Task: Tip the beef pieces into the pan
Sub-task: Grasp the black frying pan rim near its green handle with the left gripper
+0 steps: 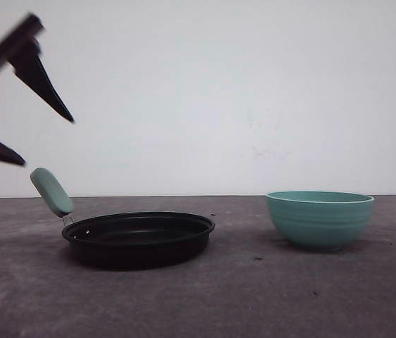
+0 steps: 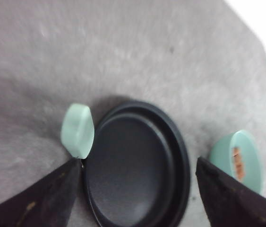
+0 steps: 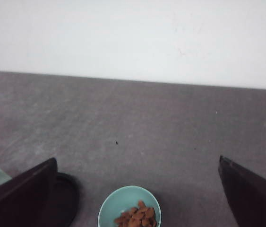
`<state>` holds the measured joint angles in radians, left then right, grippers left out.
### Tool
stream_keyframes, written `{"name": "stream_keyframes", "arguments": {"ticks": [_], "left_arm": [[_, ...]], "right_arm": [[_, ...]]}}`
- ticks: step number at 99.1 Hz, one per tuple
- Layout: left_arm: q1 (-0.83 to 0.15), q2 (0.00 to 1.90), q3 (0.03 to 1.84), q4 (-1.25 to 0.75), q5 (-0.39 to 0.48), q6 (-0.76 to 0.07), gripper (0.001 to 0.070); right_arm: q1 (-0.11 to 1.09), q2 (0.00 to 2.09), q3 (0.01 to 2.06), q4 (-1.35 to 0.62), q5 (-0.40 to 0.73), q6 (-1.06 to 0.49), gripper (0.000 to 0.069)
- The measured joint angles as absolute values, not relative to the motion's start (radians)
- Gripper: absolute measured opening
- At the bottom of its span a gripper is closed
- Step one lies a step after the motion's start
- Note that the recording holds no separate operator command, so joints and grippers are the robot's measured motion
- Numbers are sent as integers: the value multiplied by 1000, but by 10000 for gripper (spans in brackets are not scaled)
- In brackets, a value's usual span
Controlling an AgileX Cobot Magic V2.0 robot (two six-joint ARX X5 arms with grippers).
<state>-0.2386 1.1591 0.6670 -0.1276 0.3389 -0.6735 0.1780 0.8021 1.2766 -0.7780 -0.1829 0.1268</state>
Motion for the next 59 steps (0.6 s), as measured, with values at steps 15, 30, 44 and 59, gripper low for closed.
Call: {"name": "stream_keyframes", "arguments": {"ticks": [15,30,44,59], "left_arm": [[-266,1283,667,-101,339,-693,508],[-285,1361,667,-89,296,-723,521],[-295,1402,667,-38,237,-728,521],[-295,1460,667,78,234,-745,516]], "right_arm": [[179,795,1277,-787,-183,127,682],[186,779,1277,-797,-183,127,682],[188,765,1277,-798,-183,127,682],[188,756,1277,-812,-183,126,682]]}}
